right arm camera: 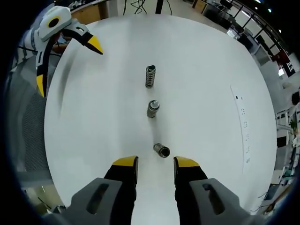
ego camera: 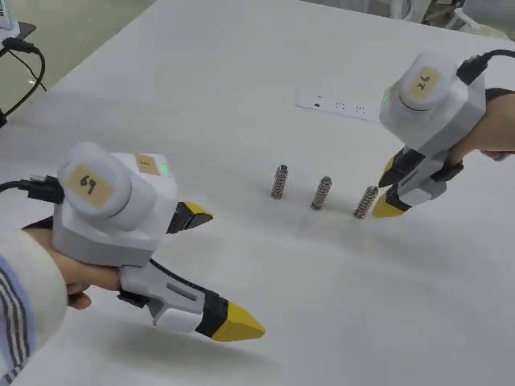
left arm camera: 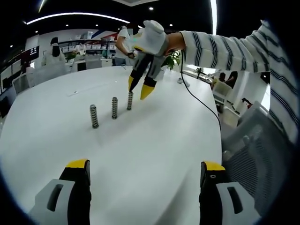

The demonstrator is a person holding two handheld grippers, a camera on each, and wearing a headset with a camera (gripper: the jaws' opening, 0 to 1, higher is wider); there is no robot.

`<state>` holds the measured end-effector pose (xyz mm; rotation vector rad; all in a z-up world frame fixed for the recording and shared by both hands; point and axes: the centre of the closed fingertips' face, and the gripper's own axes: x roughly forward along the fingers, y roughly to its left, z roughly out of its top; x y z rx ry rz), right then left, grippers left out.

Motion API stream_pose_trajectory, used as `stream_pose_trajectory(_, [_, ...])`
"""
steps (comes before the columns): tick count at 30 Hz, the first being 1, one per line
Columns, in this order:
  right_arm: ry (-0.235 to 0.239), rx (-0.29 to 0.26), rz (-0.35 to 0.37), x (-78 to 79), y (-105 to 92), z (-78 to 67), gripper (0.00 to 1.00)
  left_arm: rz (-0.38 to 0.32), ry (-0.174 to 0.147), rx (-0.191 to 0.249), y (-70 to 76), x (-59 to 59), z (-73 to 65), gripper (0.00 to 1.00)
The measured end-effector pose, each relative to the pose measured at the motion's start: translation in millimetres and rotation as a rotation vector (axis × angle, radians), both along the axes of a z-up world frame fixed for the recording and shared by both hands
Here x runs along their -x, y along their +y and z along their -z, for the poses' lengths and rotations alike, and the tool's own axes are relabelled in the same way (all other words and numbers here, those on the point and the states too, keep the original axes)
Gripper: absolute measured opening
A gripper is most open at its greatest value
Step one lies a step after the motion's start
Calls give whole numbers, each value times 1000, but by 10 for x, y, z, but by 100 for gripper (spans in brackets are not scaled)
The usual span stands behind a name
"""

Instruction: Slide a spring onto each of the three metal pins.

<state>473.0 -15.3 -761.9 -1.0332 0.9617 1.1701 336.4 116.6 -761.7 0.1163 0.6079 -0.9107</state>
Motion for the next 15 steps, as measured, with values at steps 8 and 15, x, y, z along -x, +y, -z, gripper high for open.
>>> stream_pose_trajectory(8, [-29,-65,31,77,38,-180,31,7,8,-17,29,23,0,94])
stream_pose_trajectory(15, [-59,-148,77,160,80,-327,34,-13,12,-11,125,31,-31,94])
